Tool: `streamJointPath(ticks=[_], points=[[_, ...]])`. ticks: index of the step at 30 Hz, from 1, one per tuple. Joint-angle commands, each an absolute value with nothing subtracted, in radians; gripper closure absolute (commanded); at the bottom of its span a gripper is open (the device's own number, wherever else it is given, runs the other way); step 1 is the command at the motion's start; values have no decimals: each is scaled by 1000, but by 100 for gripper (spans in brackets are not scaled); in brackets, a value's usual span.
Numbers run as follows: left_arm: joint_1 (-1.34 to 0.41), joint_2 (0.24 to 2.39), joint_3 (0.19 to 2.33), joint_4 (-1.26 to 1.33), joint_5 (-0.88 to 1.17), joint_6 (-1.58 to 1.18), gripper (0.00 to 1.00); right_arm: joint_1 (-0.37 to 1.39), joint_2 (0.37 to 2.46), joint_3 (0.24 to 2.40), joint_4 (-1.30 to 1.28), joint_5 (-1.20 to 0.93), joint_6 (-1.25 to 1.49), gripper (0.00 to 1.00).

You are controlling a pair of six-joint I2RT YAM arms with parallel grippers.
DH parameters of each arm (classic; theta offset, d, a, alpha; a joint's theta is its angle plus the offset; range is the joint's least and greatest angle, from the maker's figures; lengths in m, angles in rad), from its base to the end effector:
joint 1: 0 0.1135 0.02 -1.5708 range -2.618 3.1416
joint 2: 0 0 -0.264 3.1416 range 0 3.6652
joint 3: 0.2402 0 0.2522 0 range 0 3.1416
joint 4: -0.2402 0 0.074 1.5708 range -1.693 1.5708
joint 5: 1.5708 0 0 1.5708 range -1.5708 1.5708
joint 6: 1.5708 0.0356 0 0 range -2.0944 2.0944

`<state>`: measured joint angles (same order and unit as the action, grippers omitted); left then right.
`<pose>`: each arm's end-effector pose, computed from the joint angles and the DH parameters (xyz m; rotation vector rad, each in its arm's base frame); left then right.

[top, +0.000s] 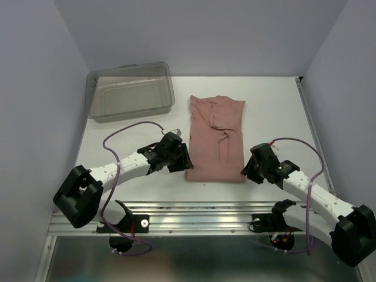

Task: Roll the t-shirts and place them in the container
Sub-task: Roll the T-shirt to the center of the board.

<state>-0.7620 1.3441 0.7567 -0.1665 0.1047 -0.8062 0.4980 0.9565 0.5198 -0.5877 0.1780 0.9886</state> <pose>0.1982 -0.1943 0.2100 0.0015 2.4999 -0.8566 0.1540 0.0765 0.1868 0.6954 2.5098 0.3226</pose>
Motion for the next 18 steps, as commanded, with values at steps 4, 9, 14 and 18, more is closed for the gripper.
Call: streamJointPath(ticks=[4, 9, 14, 18], points=[[-775, 1307, 652, -138, 176, -874, 43, 500, 871, 427, -546, 60, 1075, 51], [-775, 1348, 635, -103, 195, -896, 38, 500, 908, 397, -528, 46, 1091, 51], [-775, 1382, 603, -48, 206, -913, 39, 500, 922, 402, -511, 84, 1078, 55], [-775, 1411, 601, -43, 209, -913, 44, 500, 953, 410, -494, 92, 1074, 59]])
